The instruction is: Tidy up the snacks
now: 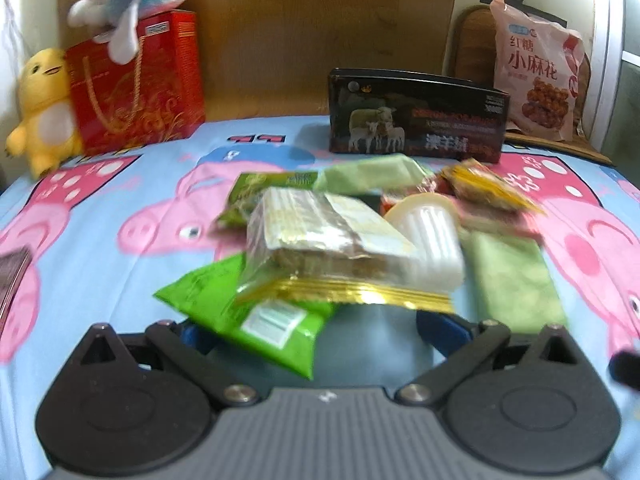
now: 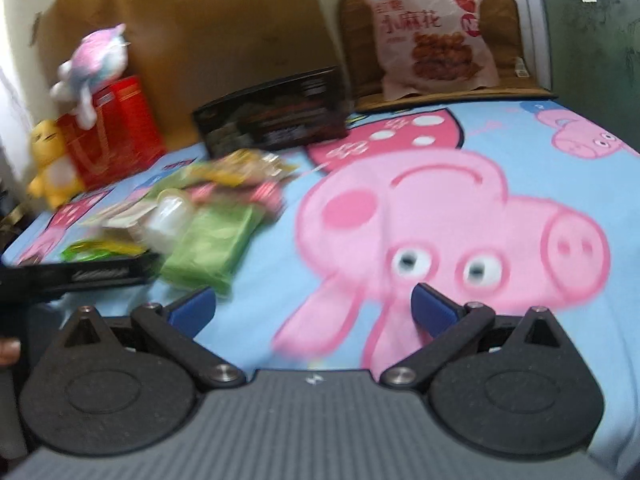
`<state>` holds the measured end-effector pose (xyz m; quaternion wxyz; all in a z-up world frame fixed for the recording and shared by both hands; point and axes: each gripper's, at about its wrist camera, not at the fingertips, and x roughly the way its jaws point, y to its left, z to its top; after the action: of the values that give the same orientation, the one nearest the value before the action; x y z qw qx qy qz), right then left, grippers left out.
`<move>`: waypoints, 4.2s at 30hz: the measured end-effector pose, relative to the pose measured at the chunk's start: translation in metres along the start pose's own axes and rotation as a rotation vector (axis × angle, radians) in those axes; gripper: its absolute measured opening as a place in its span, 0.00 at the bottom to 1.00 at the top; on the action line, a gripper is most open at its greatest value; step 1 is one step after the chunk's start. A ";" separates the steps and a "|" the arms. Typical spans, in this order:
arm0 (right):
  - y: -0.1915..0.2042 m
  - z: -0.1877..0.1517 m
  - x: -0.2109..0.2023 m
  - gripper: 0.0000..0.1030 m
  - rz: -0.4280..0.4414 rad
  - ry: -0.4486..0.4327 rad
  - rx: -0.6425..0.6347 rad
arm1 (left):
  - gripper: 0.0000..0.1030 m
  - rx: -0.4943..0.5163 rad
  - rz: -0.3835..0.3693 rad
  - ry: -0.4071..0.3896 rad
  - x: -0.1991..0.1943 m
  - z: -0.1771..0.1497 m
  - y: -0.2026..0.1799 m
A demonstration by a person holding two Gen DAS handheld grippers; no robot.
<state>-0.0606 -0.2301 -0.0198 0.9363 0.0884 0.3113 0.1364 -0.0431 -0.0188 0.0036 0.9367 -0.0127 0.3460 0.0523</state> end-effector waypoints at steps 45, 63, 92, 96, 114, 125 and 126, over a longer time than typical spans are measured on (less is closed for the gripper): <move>0.030 -0.012 0.008 1.00 -0.126 0.016 -0.146 | 1.00 -0.018 -0.022 0.044 -0.034 -0.024 -0.009; 0.030 -0.013 0.008 1.00 -0.125 0.013 -0.146 | 1.00 -0.016 -0.030 0.046 -0.038 -0.027 -0.010; 0.030 -0.015 0.007 1.00 -0.126 0.000 -0.152 | 1.00 -0.026 -0.040 0.009 -0.043 -0.034 -0.005; 0.029 -0.016 0.007 1.00 -0.127 0.001 -0.151 | 1.00 -0.035 -0.043 0.005 -0.045 -0.036 -0.002; 0.021 -0.021 0.006 1.00 -0.073 -0.052 -0.204 | 1.00 -0.091 0.047 -0.056 -0.050 -0.050 0.045; 0.032 -0.006 0.015 0.71 0.041 -0.052 -0.239 | 1.00 -0.097 0.084 -0.106 -0.067 -0.060 0.082; 0.033 -0.004 0.017 0.69 0.048 -0.052 -0.243 | 0.98 -0.095 0.041 -0.112 -0.071 -0.055 0.082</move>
<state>-0.0569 -0.1930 -0.0243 0.9444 -0.0147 0.2658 0.1929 -0.1413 0.0533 0.0093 0.9516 -0.0474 0.2904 0.0883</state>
